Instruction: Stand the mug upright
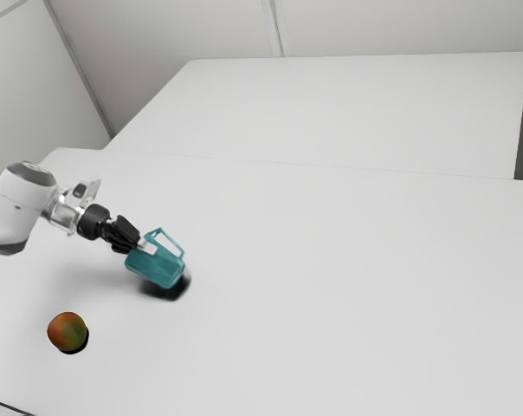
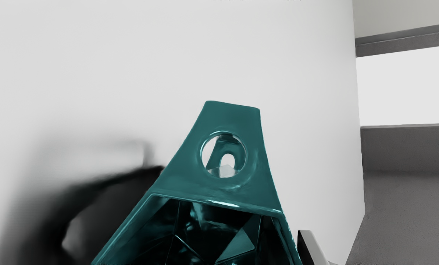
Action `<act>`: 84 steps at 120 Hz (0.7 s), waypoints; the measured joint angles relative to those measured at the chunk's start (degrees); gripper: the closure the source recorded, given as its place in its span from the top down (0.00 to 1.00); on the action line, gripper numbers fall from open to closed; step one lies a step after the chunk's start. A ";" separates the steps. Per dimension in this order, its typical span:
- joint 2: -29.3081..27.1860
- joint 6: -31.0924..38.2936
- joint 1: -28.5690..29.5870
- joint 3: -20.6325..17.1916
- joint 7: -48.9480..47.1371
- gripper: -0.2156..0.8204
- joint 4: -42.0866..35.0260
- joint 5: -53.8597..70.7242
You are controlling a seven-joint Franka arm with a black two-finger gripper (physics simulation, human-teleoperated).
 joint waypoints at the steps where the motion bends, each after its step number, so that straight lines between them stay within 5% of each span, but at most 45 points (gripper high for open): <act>1: -0.19 -0.02 -0.11 0.00 0.03 0.08 0.00 0.00; 20: -3.03 0.93 -2.13 -1.40 -1.12 0.08 1.24 3.33; 58: -6.57 12.13 -4.02 -15.97 -13.56 0.07 9.42 36.20; 84: -6.17 22.83 -5.20 -19.30 -22.32 0.06 7.12 48.68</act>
